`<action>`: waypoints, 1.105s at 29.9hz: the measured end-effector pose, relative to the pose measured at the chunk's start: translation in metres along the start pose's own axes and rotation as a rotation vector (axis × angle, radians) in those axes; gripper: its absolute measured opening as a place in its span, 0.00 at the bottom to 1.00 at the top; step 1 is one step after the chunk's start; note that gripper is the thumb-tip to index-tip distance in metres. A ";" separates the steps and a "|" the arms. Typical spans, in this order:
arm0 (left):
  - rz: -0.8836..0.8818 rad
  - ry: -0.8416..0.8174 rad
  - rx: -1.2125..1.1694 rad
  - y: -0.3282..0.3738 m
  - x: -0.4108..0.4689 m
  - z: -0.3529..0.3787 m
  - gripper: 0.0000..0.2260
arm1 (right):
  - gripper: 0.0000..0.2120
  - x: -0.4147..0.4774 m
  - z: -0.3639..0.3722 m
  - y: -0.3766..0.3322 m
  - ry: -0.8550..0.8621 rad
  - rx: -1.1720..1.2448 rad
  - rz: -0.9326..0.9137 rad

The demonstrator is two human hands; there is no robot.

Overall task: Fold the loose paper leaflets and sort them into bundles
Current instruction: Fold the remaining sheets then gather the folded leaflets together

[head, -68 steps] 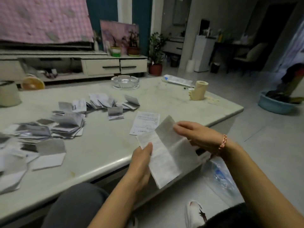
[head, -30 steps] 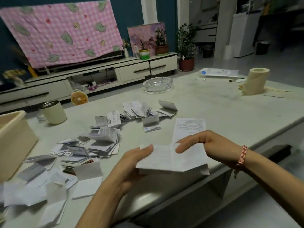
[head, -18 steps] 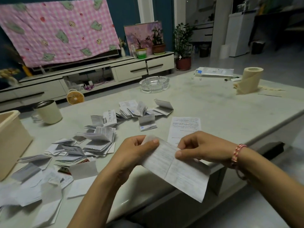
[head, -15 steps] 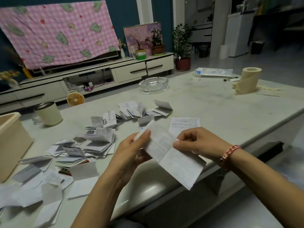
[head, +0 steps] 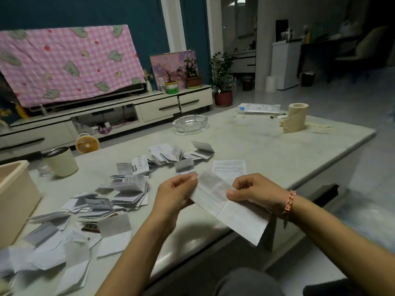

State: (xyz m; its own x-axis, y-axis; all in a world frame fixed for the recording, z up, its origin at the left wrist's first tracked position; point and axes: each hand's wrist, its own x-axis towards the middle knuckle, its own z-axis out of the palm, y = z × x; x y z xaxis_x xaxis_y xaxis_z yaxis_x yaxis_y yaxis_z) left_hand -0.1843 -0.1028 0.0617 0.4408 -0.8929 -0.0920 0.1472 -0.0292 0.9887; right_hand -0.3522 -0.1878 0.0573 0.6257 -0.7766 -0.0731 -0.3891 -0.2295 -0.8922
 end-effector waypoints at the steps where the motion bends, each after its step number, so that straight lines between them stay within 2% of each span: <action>1: 0.023 -0.072 0.082 0.009 -0.006 -0.005 0.03 | 0.12 -0.008 -0.002 -0.007 -0.012 -0.050 -0.001; 2: 0.068 -0.131 0.224 0.016 -0.013 -0.007 0.03 | 0.12 -0.016 -0.004 -0.015 -0.025 -0.110 0.000; 5: 0.290 -0.172 0.710 0.021 -0.019 -0.004 0.08 | 0.12 -0.025 -0.001 -0.033 -0.082 -0.245 0.004; 7: 0.372 -0.195 0.768 0.025 -0.026 -0.004 0.11 | 0.13 -0.032 0.004 -0.045 -0.088 -0.316 0.011; 11: 0.415 -0.272 0.668 0.032 -0.040 -0.024 0.05 | 0.13 -0.046 0.015 -0.069 -0.075 -0.379 -0.008; 15: 0.368 -0.284 0.580 0.043 -0.044 -0.039 0.06 | 0.06 -0.052 0.015 -0.091 -0.105 -0.446 -0.006; 18: 0.368 -0.284 0.574 0.052 -0.042 -0.044 0.06 | 0.11 -0.055 0.006 -0.102 -0.097 -0.548 -0.009; 23: 0.396 -0.258 0.520 0.069 -0.040 -0.050 0.07 | 0.08 -0.064 -0.016 -0.113 -0.118 -0.488 0.055; 28: 0.498 -0.304 0.546 0.087 -0.048 -0.028 0.05 | 0.03 -0.070 -0.017 -0.132 -0.164 -0.748 -0.033; 30: 0.518 -0.266 0.532 0.090 -0.044 -0.025 0.03 | 0.02 -0.059 -0.013 -0.130 -0.122 -0.656 -0.068; 31: 0.512 -0.214 0.505 0.086 -0.046 -0.030 0.02 | 0.03 -0.056 -0.006 -0.121 -0.100 -0.502 -0.050; 33: 0.420 -0.092 0.252 0.082 -0.038 -0.041 0.05 | 0.06 -0.036 -0.003 -0.116 -0.068 -0.170 -0.023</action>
State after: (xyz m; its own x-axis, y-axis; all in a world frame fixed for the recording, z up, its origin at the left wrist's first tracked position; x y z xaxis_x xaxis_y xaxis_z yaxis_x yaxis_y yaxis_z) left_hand -0.1526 -0.0527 0.1412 0.3346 -0.8864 0.3200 -0.2499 0.2439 0.9370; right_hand -0.3319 -0.1353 0.1646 0.6777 -0.7300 -0.0882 -0.4790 -0.3473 -0.8062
